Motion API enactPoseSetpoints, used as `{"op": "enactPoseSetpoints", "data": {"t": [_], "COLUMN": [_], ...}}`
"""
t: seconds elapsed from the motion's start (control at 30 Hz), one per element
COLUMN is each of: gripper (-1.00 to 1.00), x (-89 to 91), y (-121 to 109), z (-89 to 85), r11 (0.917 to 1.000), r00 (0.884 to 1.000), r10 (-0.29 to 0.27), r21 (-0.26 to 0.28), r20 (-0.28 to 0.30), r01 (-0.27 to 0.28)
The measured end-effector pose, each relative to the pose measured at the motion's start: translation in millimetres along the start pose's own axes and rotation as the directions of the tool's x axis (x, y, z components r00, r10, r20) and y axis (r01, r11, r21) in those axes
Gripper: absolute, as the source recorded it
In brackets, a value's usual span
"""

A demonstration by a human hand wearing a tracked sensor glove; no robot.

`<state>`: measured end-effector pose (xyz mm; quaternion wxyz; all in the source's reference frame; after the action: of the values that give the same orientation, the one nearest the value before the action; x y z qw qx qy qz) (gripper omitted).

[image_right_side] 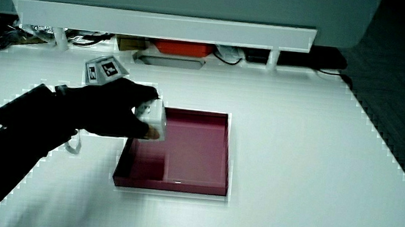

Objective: Place socket

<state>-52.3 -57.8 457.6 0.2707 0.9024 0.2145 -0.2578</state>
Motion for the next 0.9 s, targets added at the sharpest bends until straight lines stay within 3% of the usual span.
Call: {"op": "enactPoseSetpoints", "data": {"t": [0.3, 0.5, 0.67, 0.77, 0.9], "gripper": [0.0, 0.0, 0.0, 0.0, -0.17], "x": [0.8, -3.6, -2.5, -6.2, -9.2], "y": [14, 24, 27, 28, 26], "z": [-30.8, -53.9, -55.6, -57.4, -60.4], "r11": [0.9968, 0.993, 0.9912, 0.9899, 0.9898], "r00": [0.998, 0.997, 0.996, 0.997, 0.997], "r10": [0.055, 0.058, 0.064, 0.074, 0.077], "r21": [-0.057, -0.1, -0.112, -0.118, -0.118], "r20": [-0.028, -0.046, -0.059, -0.037, -0.027], "r01": [-0.057, -0.062, -0.07, -0.078, -0.08]}}
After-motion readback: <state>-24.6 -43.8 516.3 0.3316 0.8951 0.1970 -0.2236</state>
